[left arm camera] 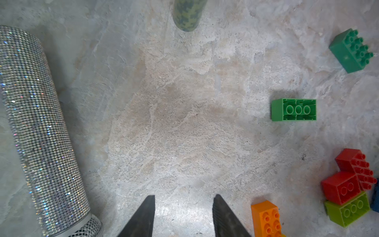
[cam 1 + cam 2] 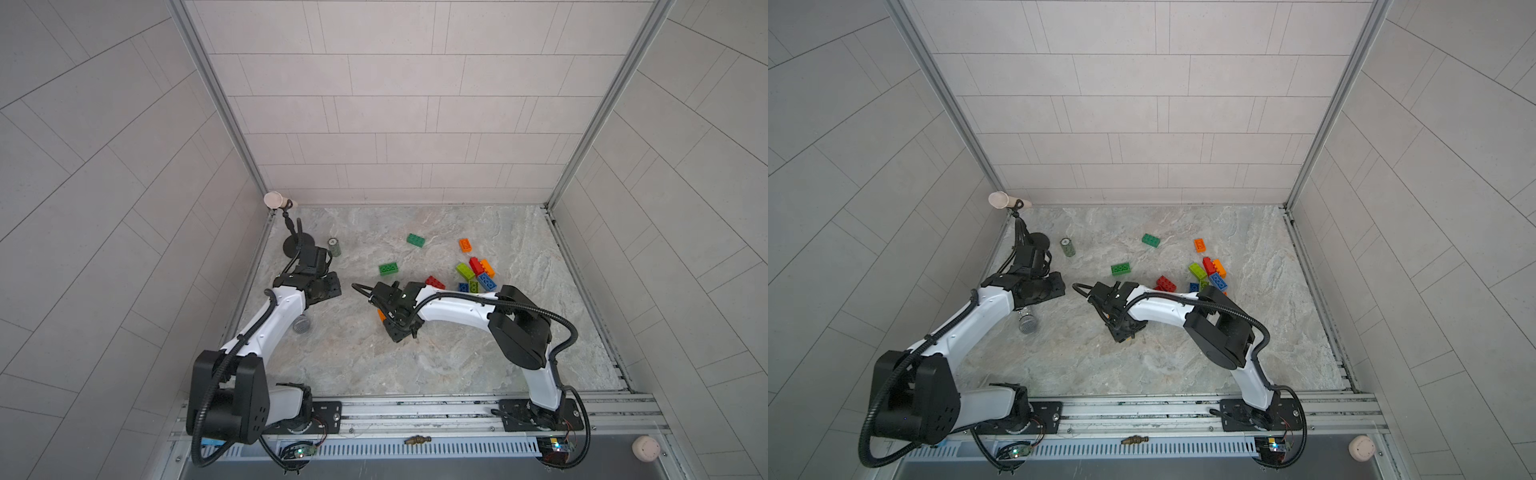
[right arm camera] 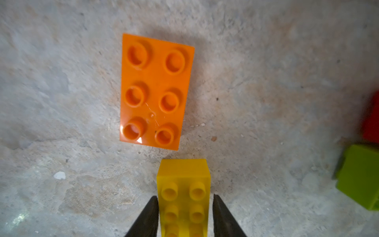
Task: Assemble a rectangle with lego
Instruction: Adjust the lego brick at the center of the board.
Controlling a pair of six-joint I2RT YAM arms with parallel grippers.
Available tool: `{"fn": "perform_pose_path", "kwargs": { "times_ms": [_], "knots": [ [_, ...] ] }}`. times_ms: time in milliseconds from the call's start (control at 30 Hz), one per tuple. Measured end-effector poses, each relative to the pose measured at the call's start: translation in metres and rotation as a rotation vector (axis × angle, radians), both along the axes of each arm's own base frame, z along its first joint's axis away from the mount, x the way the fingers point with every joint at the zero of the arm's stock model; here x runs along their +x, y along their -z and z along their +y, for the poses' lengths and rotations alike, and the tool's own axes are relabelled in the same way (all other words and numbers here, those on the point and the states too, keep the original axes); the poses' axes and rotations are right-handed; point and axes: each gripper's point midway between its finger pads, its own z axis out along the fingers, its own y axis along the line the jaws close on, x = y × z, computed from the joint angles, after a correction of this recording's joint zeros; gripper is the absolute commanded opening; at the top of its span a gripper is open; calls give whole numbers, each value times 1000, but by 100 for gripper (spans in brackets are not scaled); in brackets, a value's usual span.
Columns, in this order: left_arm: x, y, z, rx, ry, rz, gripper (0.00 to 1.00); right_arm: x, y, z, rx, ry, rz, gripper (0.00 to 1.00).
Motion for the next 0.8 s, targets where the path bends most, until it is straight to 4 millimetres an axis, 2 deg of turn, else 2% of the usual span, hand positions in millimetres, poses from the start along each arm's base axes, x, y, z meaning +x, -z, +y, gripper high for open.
{"fn": "perform_pose_path", "kwargs": {
  "times_ms": [133,467,800],
  "knots": [
    [0,-3,2,-3,-9,-10,51,-1,0,1,-9,12,7,35],
    [1,-7,11,-11,-48,-29,51,-3,0,17,-11,17,10,34],
    [1,-10,15,2,-69,-40,64,0,0,21,-33,41,12,34]
  ]
}}
